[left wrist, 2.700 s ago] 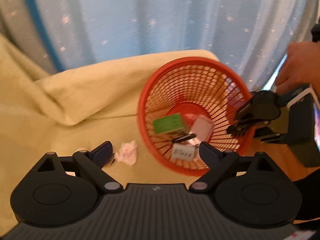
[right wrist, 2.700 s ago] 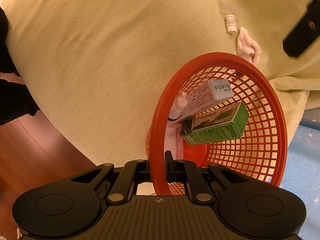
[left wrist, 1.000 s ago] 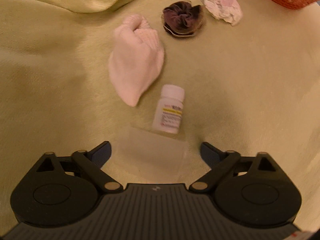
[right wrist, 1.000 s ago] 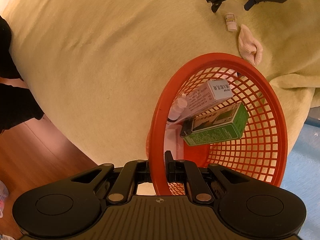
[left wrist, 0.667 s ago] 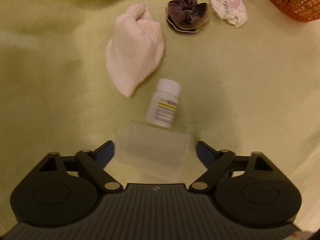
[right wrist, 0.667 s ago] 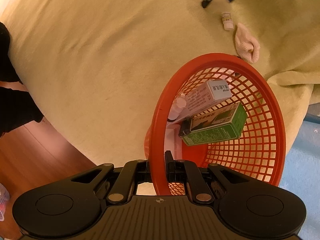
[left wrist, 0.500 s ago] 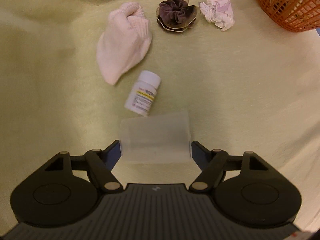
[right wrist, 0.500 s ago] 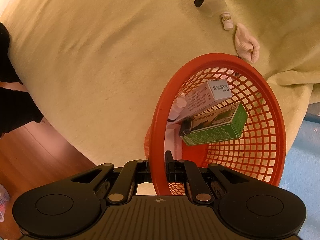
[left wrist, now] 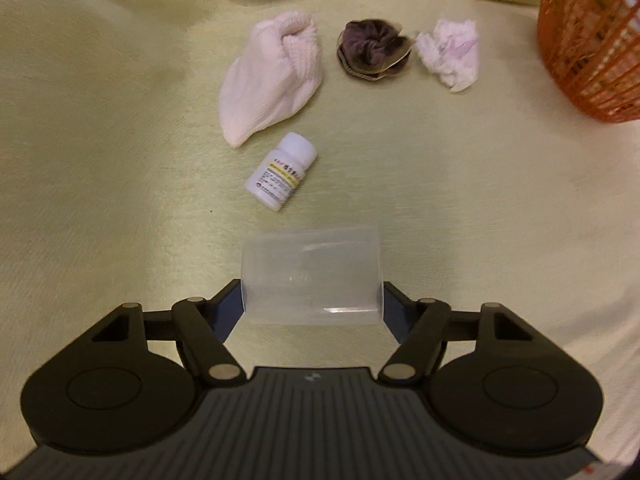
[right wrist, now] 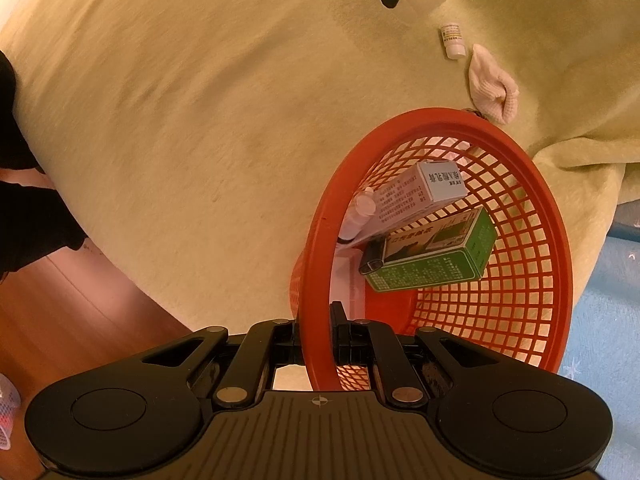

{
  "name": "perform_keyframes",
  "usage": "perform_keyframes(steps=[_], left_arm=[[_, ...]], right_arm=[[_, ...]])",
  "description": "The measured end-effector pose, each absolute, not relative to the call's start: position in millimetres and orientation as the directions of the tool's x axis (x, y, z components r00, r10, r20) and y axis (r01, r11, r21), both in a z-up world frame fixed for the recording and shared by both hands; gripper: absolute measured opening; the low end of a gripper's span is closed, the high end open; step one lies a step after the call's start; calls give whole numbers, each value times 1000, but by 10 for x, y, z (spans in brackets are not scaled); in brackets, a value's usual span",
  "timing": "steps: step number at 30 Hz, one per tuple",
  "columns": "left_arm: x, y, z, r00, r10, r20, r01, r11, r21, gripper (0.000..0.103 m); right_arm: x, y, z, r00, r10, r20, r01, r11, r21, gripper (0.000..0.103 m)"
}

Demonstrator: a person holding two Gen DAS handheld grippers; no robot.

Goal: Collect trash
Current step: 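Move the left gripper to the clear plastic cup and grasp it, then carry the clear cup over the orange wastebasket and open the left gripper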

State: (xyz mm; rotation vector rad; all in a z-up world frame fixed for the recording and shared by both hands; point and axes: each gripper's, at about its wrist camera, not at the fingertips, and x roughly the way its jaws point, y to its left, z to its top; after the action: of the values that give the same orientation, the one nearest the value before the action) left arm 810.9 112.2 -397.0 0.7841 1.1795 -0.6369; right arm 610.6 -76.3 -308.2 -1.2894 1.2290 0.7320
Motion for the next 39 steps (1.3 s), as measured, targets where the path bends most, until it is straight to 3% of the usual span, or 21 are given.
perform_keyframes(steps=[22, 39], left_arm=[[7217, 626, -2435, 299, -300, -906, 872, 471, 132, 68], [7273, -94, -1976, 193, -474, -859, 961, 269, 67, 68]], right_arm=[[6047, -735, -3103, 277, -246, -929, -929, 179, -325, 5], [5986, -729, -3098, 286, -245, -927, -928, 173, -331, 5]])
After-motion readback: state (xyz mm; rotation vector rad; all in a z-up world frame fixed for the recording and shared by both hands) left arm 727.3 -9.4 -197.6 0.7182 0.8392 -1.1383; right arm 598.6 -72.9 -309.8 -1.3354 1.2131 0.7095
